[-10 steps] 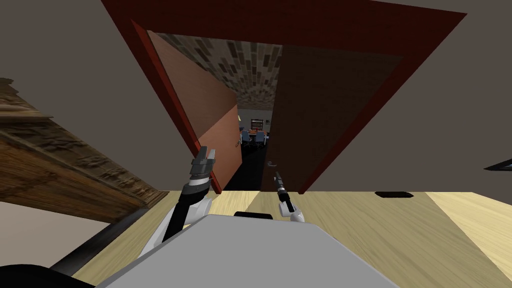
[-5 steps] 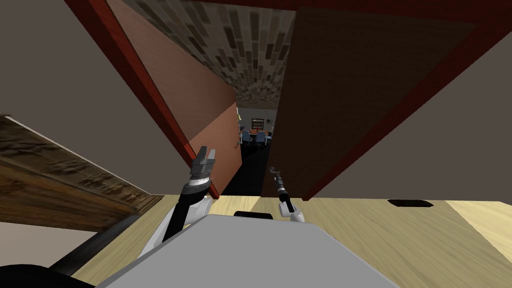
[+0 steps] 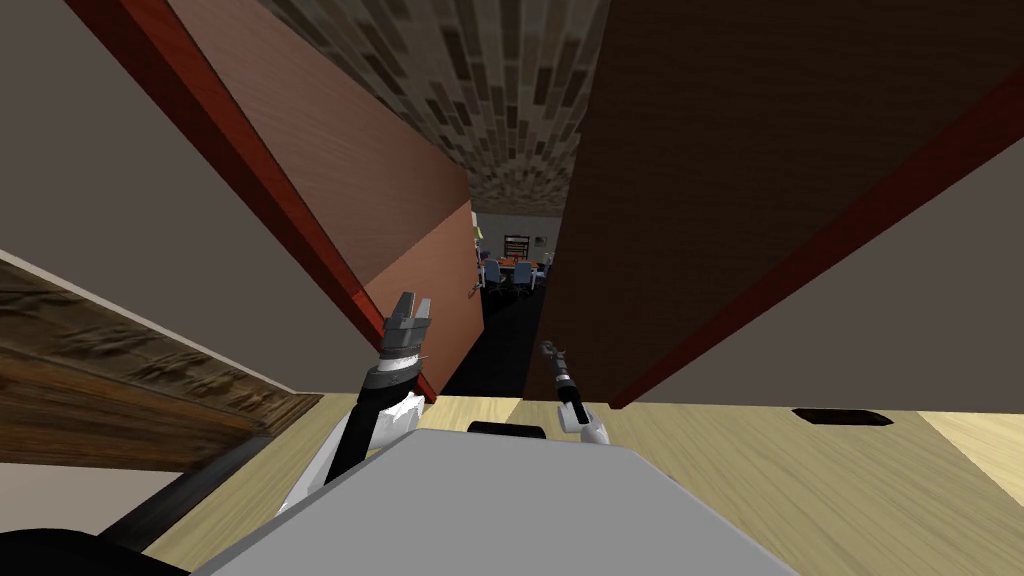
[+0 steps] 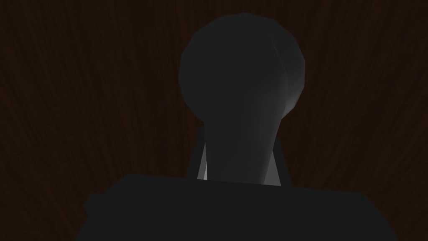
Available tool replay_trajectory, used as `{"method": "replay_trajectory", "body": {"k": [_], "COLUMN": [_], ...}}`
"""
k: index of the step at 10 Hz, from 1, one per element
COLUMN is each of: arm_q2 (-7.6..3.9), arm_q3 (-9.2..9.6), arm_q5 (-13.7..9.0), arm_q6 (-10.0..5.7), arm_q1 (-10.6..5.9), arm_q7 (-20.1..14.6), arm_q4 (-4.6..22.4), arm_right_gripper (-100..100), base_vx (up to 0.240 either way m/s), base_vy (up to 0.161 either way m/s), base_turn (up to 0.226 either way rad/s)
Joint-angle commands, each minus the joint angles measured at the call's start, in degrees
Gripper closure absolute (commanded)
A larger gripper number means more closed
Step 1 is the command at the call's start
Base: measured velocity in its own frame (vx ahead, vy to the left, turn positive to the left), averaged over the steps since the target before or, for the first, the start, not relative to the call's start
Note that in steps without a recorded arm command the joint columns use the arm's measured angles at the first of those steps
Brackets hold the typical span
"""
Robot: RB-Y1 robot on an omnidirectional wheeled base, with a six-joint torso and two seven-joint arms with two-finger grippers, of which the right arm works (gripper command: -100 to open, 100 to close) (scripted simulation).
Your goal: Push the door open
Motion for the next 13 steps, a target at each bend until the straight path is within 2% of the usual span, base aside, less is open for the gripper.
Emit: {"method": "replay_trajectory", "body": {"k": [1, 4, 5, 13], "arm_q2": [0.15, 0.15, -0.08, -0.58], "arm_q3": [0.03, 0.03, -0.86, -4.49], "arm_q5": [0.0, 0.0, -0.5, -2.5], "arm_q6": [0.07, 0.07, 0.13, 0.07], "arm_q1": [0.24, 0.24, 0.00, 0.19], "arm_q7": [0.1, 0.1, 0.4, 1.9], "arm_q4": [0.1, 0.1, 0.1, 0.7], "arm_right_gripper": [100, 100, 100, 100], "base_vx": [-0.018, 0.000, 0.113, 0.178], "base_vy": [-0.009, 0.000, 0.031, 0.055], "base_turn": [0.011, 0.000, -0.050, -0.040]}}
